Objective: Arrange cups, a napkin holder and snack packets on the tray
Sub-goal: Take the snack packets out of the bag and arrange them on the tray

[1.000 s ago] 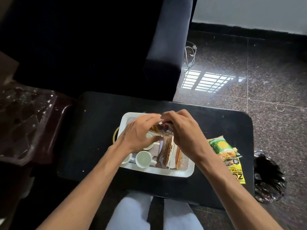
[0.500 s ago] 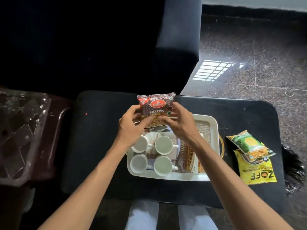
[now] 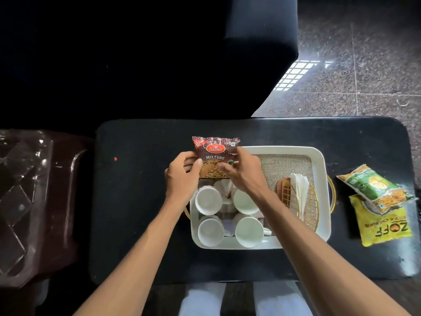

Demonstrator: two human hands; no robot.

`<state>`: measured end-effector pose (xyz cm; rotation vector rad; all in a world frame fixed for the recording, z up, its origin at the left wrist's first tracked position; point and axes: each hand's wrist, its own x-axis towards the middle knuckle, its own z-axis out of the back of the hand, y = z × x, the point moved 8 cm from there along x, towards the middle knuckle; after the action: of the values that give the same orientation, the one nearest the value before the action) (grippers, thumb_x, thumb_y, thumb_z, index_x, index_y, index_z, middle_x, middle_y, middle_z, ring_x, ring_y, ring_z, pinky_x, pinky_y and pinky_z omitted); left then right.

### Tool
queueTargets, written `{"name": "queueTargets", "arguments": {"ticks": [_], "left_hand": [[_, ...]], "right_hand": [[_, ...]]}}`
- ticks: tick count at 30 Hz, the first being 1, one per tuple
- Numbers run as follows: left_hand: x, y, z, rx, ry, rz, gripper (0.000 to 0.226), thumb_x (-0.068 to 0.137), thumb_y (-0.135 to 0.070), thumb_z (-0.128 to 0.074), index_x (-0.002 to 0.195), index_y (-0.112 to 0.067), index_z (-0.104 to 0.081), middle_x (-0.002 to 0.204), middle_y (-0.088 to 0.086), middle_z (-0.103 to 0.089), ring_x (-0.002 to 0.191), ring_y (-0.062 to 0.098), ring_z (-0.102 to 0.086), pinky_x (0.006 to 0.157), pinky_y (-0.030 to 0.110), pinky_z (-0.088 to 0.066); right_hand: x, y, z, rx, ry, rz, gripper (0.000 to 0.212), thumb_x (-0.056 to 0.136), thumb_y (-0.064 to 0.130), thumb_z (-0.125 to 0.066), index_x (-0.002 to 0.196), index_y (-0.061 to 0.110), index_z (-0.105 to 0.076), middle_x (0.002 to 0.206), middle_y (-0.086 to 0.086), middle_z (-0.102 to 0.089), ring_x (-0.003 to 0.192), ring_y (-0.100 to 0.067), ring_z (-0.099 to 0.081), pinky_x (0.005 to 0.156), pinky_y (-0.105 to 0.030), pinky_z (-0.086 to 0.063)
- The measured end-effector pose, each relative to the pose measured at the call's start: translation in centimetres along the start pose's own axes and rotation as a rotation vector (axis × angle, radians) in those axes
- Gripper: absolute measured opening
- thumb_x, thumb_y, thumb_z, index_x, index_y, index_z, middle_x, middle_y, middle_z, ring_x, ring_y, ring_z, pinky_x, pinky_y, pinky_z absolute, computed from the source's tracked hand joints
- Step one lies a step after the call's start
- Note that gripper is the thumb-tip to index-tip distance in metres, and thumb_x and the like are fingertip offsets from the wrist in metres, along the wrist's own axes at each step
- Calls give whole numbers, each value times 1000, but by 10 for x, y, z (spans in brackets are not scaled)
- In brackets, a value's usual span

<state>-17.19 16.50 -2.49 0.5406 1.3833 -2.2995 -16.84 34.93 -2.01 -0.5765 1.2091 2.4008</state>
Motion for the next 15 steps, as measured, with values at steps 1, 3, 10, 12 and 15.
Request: {"name": "queueTargets", "arguments": {"ticks": [1, 3, 10, 12, 15], "left_hand": [[-2, 0, 1, -2, -1, -8, 30, 98, -22, -65, 127, -17, -65, 116, -2, -71, 105, 9, -66, 93, 26, -56], [-7, -6, 7, 27, -34, -56, 34, 99, -19, -62, 133, -17, -61, 129, 0, -67, 110, 6, -63, 84, 11, -49], [-55, -82, -17, 245, -155, -581, 38, 96, -3, -62, 133, -3, -62, 141, 15, -58, 132, 27, -56, 112, 36, -46], [-70, -107, -53, 302, -69, -698, 39, 94, -1, -64, 132, -1, -63, 143, 18, -57, 134, 31, -55, 113, 35, -44], [-94, -141, -119, 390, 115, -834, 43, 94, -5, -65, 136, -4, -61, 148, 19, -54, 135, 34, -54, 109, 38, -48]], "right_hand": [[0, -1, 2, 8, -6, -14, 49, 85, 32, -76, 124, 8, -59, 121, -7, -70, 102, -19, -67, 91, -38, -55], [-3, -3, 11, 18, -34, -43, 55, 86, 36, -75, 129, 8, -56, 122, -9, -69, 102, -19, -66, 91, -40, -56], [-52, -20, 105, -122, -390, 86, 41, 93, 35, -66, 128, 15, -60, 126, -3, -66, 118, -17, -58, 98, -17, -36], [-71, -43, 138, -196, -461, 84, 44, 94, 34, -65, 132, 13, -58, 132, -5, -61, 128, -17, -49, 103, -14, -29], [-93, -92, 179, -332, -464, -22, 58, 98, 38, -56, 147, 11, -42, 156, -9, -39, 151, -25, -21, 120, -35, -22]]}}
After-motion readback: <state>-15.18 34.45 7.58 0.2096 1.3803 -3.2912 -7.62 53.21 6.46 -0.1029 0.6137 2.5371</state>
